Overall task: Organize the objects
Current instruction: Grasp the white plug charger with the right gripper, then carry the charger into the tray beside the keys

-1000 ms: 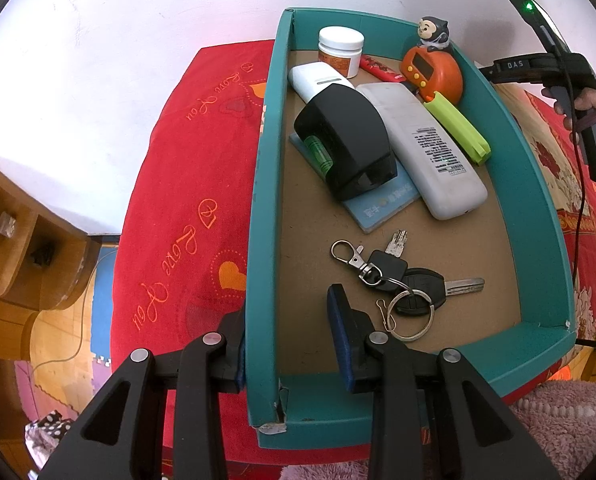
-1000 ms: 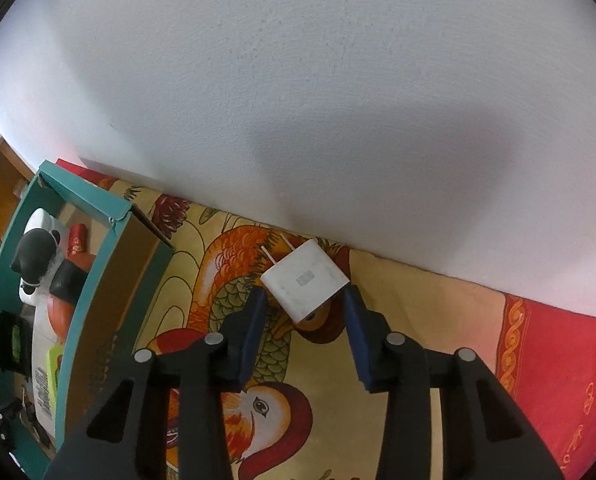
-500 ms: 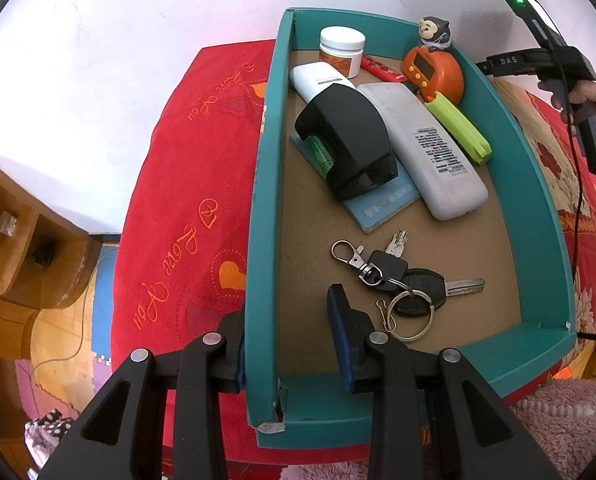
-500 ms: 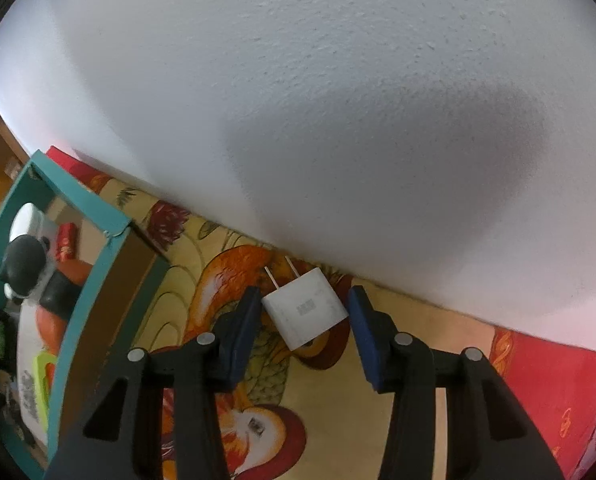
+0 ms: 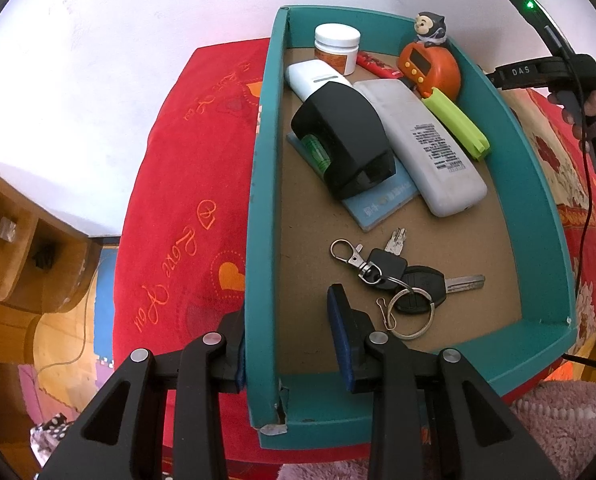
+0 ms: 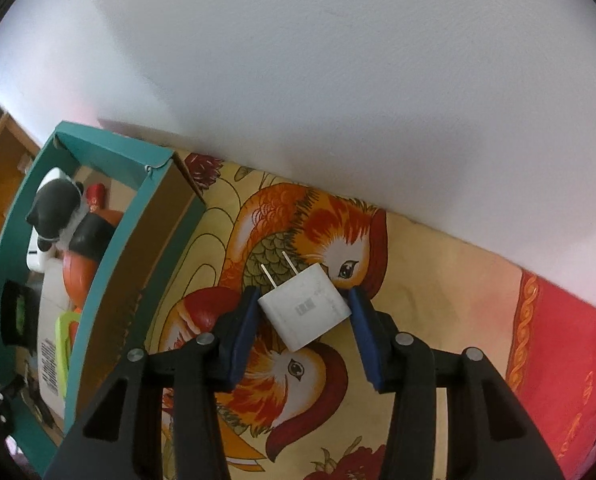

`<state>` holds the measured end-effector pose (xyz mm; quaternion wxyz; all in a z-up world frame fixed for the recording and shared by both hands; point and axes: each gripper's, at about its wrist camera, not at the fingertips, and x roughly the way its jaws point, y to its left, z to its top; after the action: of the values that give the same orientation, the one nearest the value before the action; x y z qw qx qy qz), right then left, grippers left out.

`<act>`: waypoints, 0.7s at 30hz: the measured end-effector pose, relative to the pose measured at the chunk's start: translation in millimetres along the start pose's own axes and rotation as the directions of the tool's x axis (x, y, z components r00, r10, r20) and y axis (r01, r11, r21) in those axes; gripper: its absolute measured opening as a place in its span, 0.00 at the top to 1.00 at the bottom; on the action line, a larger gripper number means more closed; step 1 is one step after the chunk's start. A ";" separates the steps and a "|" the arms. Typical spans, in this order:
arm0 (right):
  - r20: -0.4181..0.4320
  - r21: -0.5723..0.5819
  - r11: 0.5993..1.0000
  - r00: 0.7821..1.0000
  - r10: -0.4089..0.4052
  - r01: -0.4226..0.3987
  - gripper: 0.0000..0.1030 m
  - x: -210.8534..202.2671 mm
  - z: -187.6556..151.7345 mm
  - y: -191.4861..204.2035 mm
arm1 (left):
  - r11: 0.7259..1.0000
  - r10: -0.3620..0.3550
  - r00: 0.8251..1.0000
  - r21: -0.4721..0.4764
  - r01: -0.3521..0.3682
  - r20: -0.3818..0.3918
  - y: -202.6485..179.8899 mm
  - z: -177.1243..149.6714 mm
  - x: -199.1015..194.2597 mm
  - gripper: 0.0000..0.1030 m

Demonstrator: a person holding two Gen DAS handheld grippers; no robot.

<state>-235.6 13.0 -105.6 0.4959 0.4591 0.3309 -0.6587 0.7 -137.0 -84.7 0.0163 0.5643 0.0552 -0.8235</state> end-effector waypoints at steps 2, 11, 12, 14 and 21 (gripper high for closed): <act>0.005 0.004 1.000 1.000 -0.007 0.007 0.56 -1.6 -3.1 -4.5 | 1.000 -0.004 1.000 0.000 0.004 0.000 0.2 -0.4 0.1 0.68; 0.027 0.079 0.997 1.000 -0.007 0.005 0.57 -25.3 -36.0 -20.9 | 1.000 -0.011 1.000 0.014 0.011 0.003 -0.9 -1.9 0.0 0.68; 0.030 0.090 0.996 1.000 -0.007 0.004 0.57 -29.5 -40.5 -23.3 | 1.000 -0.011 1.000 0.018 0.011 0.003 -1.7 -2.5 -0.4 0.68; 0.038 0.115 0.993 0.999 -0.004 0.000 0.57 -39.3 -50.4 -28.2 | 1.000 -0.012 1.000 0.022 0.012 0.003 -2.3 -2.7 -0.5 0.68; 0.070 0.149 0.989 0.998 0.004 -0.014 0.57 -82.3 -86.3 -26.1 | 0.999 -0.022 1.000 0.031 0.021 0.004 -3.4 -3.0 -1.1 0.68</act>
<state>-229.6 126.2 -60.3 0.4743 0.4732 0.2610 -0.6950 3.5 -133.4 -84.6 -0.0013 0.5619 0.0483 -0.8258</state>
